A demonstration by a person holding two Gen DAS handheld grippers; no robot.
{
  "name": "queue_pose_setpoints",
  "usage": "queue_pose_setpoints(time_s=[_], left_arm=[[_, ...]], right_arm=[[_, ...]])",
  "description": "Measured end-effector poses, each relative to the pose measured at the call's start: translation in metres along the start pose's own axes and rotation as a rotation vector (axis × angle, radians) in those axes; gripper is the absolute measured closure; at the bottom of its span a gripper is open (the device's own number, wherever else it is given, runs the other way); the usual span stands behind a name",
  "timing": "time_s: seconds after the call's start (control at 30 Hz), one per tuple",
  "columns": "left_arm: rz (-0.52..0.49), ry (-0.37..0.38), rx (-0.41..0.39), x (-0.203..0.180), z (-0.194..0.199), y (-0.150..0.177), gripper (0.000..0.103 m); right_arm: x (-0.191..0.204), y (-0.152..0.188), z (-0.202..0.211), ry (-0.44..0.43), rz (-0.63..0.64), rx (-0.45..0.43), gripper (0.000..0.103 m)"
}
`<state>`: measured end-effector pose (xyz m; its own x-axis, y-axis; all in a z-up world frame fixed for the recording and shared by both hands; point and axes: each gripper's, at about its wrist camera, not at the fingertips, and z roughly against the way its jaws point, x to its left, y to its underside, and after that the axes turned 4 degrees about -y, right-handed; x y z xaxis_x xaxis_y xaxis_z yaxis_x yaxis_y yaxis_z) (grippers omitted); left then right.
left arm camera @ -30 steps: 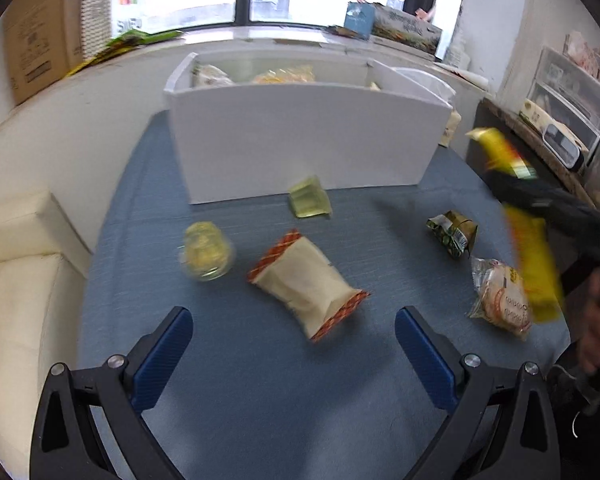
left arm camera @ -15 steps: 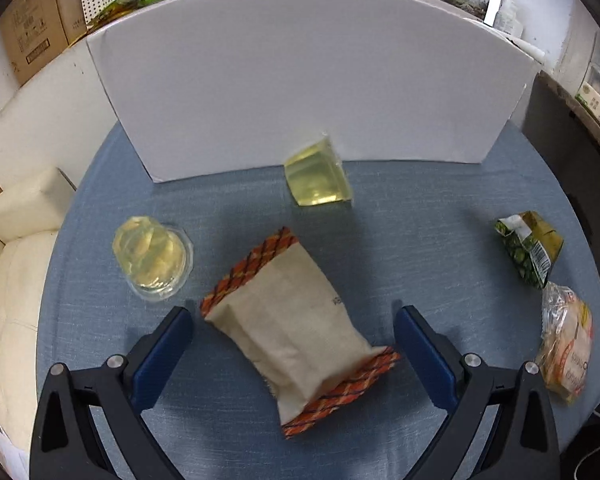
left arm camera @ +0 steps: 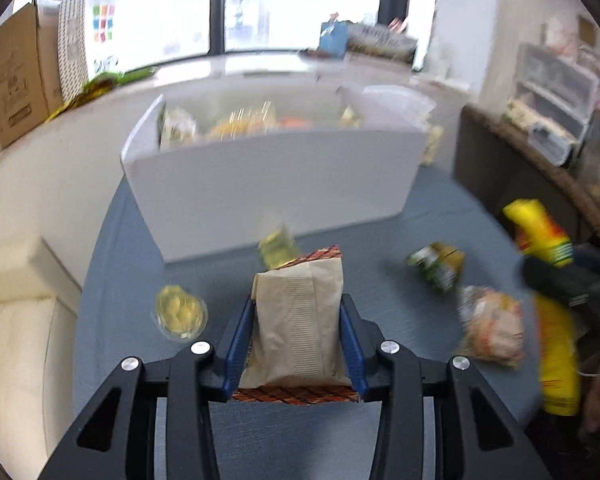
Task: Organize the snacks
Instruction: 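Carry both snacks over the box and release them inside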
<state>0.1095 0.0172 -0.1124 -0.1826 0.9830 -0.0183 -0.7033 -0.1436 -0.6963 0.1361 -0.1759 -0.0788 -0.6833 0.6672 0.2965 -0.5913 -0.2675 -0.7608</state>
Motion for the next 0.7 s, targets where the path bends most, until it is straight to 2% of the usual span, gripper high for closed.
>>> queue_pose_setpoints(time_s=[0.13, 0.23, 0.37, 0.43, 0.5, 0.6, 0.7], left_arm=[[0.011, 0.062, -0.07, 0.009, 0.025, -0.02, 0.057], [-0.009, 0.08, -0.106, 0.011, 0.037, -0.037, 0.057], [-0.006, 0.085, -0.145, 0.016, 0.034, -0.067, 0.057], [0.004, 0.097, -0.168, 0.025, 0.026, -0.087, 0.057], [0.003, 0.075, -0.187, 0.034, 0.022, -0.104, 0.057], [0.041, 0.092, -0.191, 0.051, 0.008, -0.137, 0.057], [0.038, 0.078, -0.192, 0.063, -0.006, -0.164, 0.057]], right_arm=[[-0.001, -0.004, 0.002, -0.009, -0.01, -0.022, 0.057], [-0.004, -0.014, 0.001, -0.019, -0.021, -0.033, 0.057], [-0.006, -0.037, -0.002, -0.019, -0.015, -0.053, 0.057], [-0.007, -0.055, -0.008, -0.014, -0.003, -0.058, 0.057], [-0.008, -0.076, -0.016, -0.016, 0.006, -0.065, 0.057], [-0.011, -0.117, -0.032, -0.01, 0.027, -0.092, 0.057], [-0.019, -0.154, -0.054, -0.007, 0.009, -0.093, 0.057]])
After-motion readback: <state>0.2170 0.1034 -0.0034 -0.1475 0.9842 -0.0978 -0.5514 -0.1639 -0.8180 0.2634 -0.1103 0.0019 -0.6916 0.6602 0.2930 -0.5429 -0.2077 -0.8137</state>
